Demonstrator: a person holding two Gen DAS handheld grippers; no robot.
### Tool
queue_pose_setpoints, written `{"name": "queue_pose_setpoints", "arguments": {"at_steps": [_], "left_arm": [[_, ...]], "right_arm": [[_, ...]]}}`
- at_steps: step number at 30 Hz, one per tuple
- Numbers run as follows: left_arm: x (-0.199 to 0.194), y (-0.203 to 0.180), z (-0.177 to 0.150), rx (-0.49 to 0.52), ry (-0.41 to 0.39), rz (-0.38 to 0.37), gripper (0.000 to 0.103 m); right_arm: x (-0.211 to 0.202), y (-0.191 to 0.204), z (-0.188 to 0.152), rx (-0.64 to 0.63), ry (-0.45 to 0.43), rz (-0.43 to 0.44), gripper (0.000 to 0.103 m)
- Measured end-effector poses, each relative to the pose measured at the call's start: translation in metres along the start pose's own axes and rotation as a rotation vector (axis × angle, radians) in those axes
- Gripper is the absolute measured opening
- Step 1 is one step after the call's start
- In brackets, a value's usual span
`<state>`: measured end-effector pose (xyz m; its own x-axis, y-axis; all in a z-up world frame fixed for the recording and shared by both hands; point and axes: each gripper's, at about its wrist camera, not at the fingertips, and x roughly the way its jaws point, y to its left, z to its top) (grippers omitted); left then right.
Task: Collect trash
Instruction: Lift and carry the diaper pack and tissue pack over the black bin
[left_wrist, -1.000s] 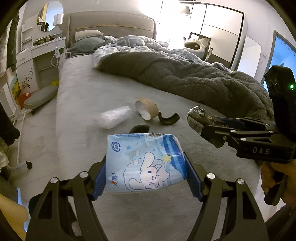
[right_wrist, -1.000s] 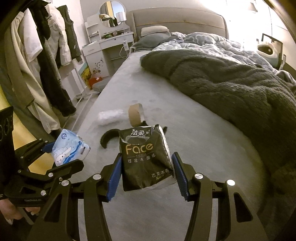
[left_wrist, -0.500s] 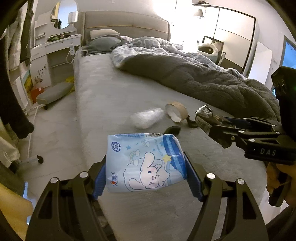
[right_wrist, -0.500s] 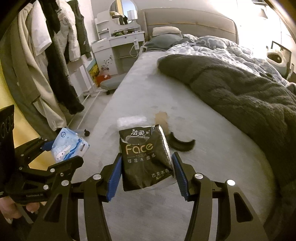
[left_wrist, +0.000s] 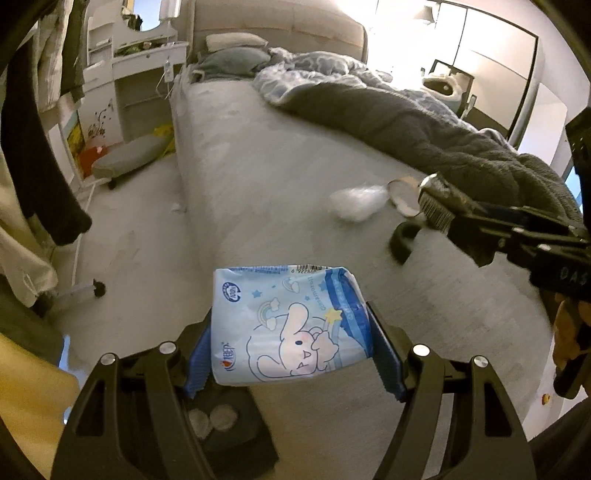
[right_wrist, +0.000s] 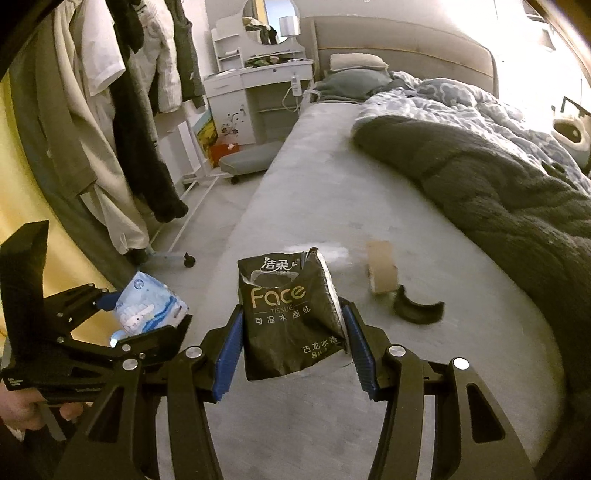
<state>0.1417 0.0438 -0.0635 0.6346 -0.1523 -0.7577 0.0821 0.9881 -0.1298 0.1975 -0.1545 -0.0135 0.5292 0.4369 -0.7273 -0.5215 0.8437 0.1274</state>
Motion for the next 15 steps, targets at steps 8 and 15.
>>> {"name": "queue_pose_setpoints", "arguments": {"at_steps": [8, 15], "left_arm": [[0.005, 0.027, -0.009, -0.029, 0.061, 0.024, 0.075], [0.013, 0.048, -0.02, -0.043, 0.137, 0.049, 0.075]], "right_arm": [[0.015, 0.025, 0.007, -0.032, 0.018, 0.032, 0.054], [0.028, 0.049, 0.011, -0.06, 0.034, 0.063, 0.054]]}}
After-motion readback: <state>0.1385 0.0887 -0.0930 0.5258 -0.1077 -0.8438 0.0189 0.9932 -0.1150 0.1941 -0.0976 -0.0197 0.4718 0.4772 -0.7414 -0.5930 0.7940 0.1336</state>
